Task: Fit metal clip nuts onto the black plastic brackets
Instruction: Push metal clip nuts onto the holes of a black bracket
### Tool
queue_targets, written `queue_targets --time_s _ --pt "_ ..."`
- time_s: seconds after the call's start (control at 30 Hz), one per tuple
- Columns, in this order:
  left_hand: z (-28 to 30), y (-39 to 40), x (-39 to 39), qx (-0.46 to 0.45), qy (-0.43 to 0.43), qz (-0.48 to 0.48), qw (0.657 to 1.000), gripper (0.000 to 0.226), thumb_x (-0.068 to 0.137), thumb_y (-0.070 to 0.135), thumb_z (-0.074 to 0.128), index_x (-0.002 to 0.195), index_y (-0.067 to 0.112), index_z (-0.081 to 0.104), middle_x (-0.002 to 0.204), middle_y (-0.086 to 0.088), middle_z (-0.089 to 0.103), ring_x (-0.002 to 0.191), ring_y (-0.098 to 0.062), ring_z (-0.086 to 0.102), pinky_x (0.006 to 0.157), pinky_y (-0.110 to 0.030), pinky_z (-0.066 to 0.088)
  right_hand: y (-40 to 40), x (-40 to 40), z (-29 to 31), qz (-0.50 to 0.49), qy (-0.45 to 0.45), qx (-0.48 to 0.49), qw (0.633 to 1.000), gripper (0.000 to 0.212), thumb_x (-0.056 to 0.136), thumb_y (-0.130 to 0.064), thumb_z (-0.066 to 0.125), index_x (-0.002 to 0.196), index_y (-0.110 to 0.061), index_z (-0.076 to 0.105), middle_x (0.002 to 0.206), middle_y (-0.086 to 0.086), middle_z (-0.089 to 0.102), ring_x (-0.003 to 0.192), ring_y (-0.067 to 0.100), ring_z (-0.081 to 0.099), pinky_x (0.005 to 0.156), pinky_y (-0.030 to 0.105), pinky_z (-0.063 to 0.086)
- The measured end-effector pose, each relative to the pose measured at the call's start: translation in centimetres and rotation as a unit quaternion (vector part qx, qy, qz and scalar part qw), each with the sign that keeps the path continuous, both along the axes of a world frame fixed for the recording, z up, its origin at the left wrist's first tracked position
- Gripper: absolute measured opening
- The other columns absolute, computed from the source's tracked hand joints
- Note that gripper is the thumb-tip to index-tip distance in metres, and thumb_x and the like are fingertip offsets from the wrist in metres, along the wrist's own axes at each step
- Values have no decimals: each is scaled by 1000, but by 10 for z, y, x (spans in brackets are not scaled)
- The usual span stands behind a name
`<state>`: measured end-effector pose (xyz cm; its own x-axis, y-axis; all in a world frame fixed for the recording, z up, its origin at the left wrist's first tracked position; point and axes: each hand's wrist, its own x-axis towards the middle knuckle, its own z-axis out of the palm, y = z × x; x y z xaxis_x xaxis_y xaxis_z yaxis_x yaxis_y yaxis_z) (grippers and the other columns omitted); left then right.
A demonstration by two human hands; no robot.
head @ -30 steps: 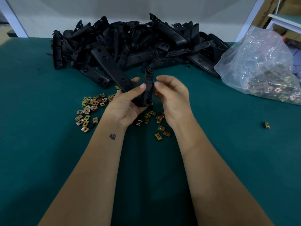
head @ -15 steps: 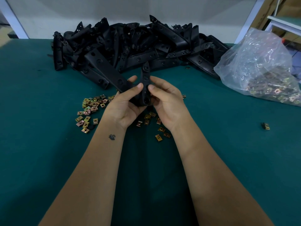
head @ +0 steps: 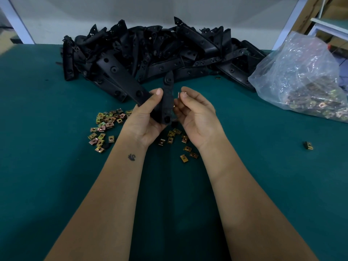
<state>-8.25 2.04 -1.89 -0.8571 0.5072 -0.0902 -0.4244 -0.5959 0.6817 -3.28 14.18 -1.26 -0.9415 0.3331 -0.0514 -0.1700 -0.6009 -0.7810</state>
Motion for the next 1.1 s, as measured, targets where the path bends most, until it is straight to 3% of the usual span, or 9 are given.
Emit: queue_targets --time_s 0.13,0.3,0.5,0.57,0.73,0.87,0.97,1.1 --pt "1 1 1 -23 19 -6 1000 44 74 26 71 113 13 56 94 -1 72 82 -12 69 65 -27 56 -3 2 3 6 -4 36 999 15 91 2 59 88 -12 66 83 4 72 75 15 67 73 26 56" --pt "2 1 2 -23 18 -10 1000 38 73 25 71 108 12 59 94 -2 71 85 -14 70 69 -28 57 -8 5 7 20 3 60 998 11 91 2 58 92 -7 64 125 36 57 111 42 59 104 49 44" --pt "1 1 1 -22 7 -9 1000 25 76 23 71 98 14 63 88 0 72 77 -13 70 63 -26 56 -6 5 8 23 2 77 997 13 91 4 57 90 -7 65 115 28 65 103 34 61 96 43 48" --pt "0 0 1 -19 4 -9 1000 26 73 23 72 97 14 64 87 -1 73 77 -13 70 63 -26 56 -6 6 7 29 0 72 997 11 92 3 56 99 -1 64 126 34 58 111 39 59 103 46 44" --pt "-1 0 0 -17 18 -18 1000 25 73 24 73 94 14 65 87 -1 74 78 -13 71 63 -26 56 -3 5 6 36 -33 70 996 40 95 -1 54 132 14 48 135 35 51 131 49 44 114 56 33" --pt "-1 0 0 -32 29 -17 999 21 73 24 73 91 16 66 91 -1 74 86 -15 71 68 -30 57 -4 7 7 31 -35 63 997 37 95 -1 54 130 12 51 135 34 52 123 44 52 113 52 35" --pt "0 1 0 -45 26 -13 999 16 74 24 73 87 18 66 88 1 74 82 -13 71 66 -30 58 -5 7 10 32 -13 49 998 14 92 2 55 104 -5 61 130 32 56 108 34 59 101 43 45" --pt "2 1 2 -48 19 -5 999 13 73 24 73 83 18 66 83 1 74 74 -11 72 59 -27 55 -2 3 8 18 7 61 998 20 89 6 59 100 -11 58 101 16 66 86 20 65 80 27 54"
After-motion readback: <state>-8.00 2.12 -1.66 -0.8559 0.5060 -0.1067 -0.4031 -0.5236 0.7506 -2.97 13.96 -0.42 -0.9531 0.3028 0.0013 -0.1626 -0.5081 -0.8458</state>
